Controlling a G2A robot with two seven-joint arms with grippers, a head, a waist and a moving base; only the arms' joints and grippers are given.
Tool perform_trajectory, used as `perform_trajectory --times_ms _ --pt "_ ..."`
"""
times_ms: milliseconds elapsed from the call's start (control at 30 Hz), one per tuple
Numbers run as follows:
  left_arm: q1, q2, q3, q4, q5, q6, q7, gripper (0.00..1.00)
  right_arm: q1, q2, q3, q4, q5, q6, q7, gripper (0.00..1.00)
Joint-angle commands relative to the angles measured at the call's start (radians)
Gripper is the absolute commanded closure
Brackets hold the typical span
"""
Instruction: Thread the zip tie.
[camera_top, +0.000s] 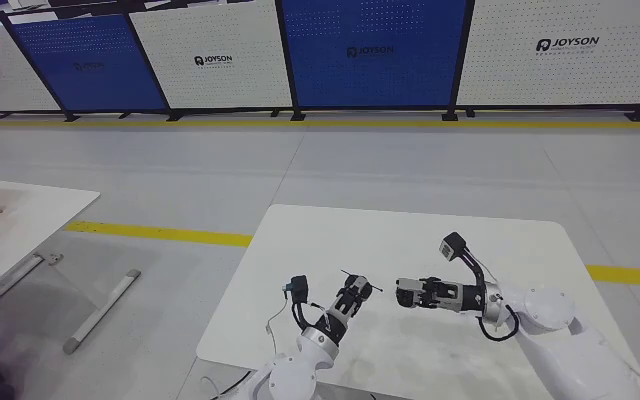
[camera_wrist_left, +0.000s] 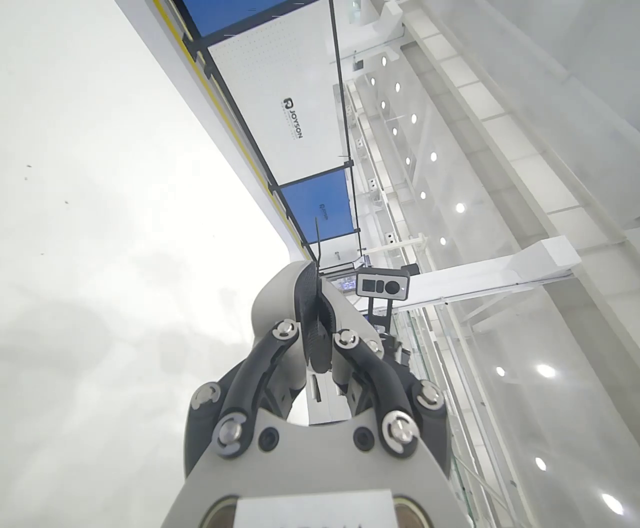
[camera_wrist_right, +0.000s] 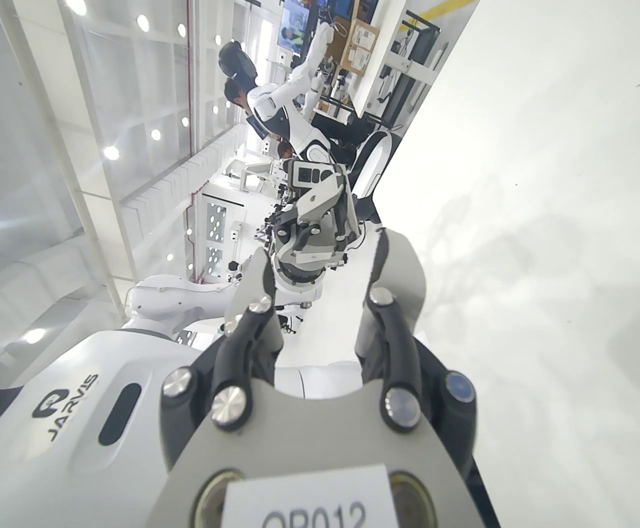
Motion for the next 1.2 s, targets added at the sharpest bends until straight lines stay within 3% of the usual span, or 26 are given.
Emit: perform_trajectory --times_ms 0,133,467,600,800,900,1000,1067,1167 --pt "-0.004 -0.003 0.01 0.008 0.005 0.004 0.007 1.0 -0.025 0.009 0.031 -0.019 -0.001 -0.006 -0.003 0.0" --pt "-0.016 -0.008 0.034 0.025 0.021 0.023 0.014 1.0 -0.092 0.025 0.1 -0.068 0.005 -0.01 -0.074 0.0" --pt "-0.018 -0.009 0.036 0.028 0.03 0.029 0.017 1.0 -0.092 0.025 0.1 -0.068 0.005 -0.01 -0.074 0.0" --pt "-0.03 -0.014 0.024 0.034 -0.042 0.03 0.001 1.0 -0.092 0.025 0.1 -0.068 0.005 -0.01 -0.074 0.0" --pt "-0.023 -0.019 -0.012 -0.035 -0.133 -0.004 0.025 1.0 -0.092 0.025 0.1 -0.068 0.005 -0.01 -0.074 0.0" --pt "-0.007 -0.019 -0.021 -0.101 -0.149 -0.023 0.023 1.0 -0.092 0.025 0.1 -0.068 0.005 -0.01 -0.074 0.0" --pt "0.019 -0.017 -0.032 -0.172 -0.16 -0.044 0.009 1.0 -0.092 0.025 0.1 -0.068 0.005 -0.01 -0.074 0.0" --pt "0.044 -0.015 -0.036 -0.214 -0.175 -0.079 -0.016 1.0 -0.092 0.025 0.1 -0.068 0.005 -0.01 -0.074 0.0" --pt "0.077 -0.01 -0.043 -0.24 -0.189 -0.119 -0.061 1.0 -0.092 0.025 0.1 -0.068 0.005 -0.01 -0.074 0.0"
